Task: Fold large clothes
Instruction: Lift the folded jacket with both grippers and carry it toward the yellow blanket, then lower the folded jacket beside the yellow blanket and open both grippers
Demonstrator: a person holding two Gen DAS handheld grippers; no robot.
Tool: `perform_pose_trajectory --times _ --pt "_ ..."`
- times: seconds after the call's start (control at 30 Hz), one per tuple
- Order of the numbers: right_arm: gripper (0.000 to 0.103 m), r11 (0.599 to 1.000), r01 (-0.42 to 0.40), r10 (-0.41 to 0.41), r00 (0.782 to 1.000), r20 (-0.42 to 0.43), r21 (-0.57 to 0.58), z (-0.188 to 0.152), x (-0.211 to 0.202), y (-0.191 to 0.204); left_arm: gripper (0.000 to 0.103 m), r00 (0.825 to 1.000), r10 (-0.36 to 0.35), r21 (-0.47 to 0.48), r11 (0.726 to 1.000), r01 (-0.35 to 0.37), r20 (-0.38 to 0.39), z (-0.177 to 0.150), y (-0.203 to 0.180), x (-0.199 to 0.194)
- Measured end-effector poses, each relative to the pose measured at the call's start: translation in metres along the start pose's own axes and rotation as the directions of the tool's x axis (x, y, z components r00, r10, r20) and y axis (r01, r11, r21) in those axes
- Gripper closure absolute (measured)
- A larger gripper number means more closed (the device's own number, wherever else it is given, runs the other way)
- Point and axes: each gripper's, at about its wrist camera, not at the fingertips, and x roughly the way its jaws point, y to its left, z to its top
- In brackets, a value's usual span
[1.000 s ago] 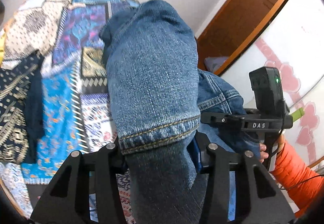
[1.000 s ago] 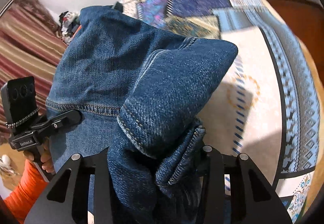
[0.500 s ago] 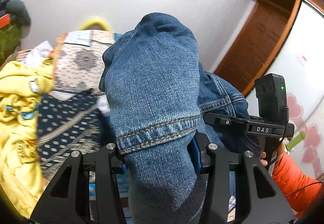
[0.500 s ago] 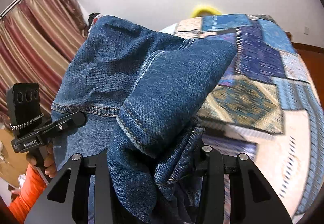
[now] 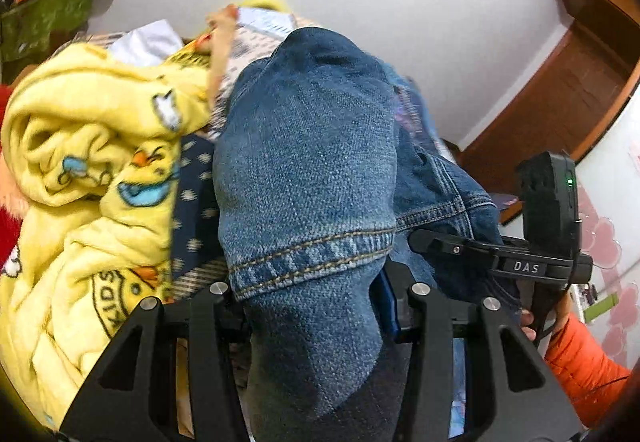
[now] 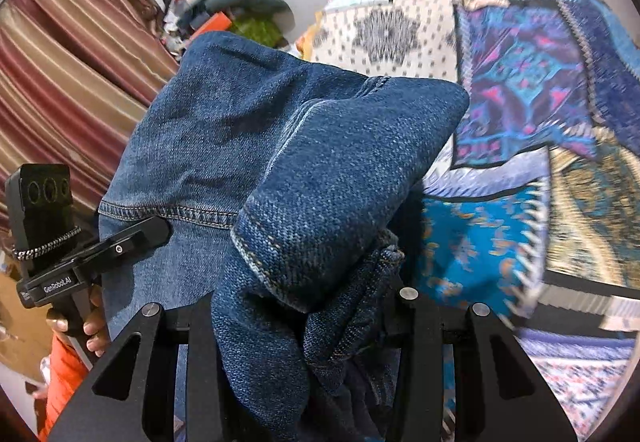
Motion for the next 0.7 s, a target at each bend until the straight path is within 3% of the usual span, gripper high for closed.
perform_pose_trajectory --times 0.17,0.27,0.43,0.5,0.63,0.7 --pt "0.066 1.0 0.0 0.001 0.999 -0.042 0.024 0.004 0.035 -0.007 0.051 0.995 0.084 -0.048 0.995 -0.087 -0.051 -0.009 0.034 0.03" --pt "0.065 1.0 -0.003 0.004 0.998 -0.065 0.015 0.007 0.038 -0.005 0.043 0.998 0.054 -0.089 0.994 -0.057 -0.028 -0.015 0.047 0.032" --pt "0.054 0.995 0.076 -0.081 0.993 -0.09 -0.063 -0.002 0.027 -0.001 0.024 0.986 0.161 -0.015 0.987 -0.162 -0.045 -0.023 0.034 0.034" --pt "0.047 0.988 0.119 -0.129 0.986 -0.107 -0.094 -0.008 0.02 -0.005 0.022 0.984 0.171 -0.022 0.985 -0.172 -0.054 -0.025 0.032 0.033" --pt "0.044 0.984 0.131 -0.145 0.982 -0.12 -0.118 -0.013 0.008 -0.015 0.02 0.978 0.199 -0.086 0.975 -0.204 -0.067 -0.028 0.035 0.031" --pt "0.043 0.977 0.164 -0.179 0.978 -0.107 -0.138 -0.018 -0.004 -0.015 0.02 0.969 0.238 -0.063 0.968 -0.241 -0.063 -0.03 0.026 0.024"
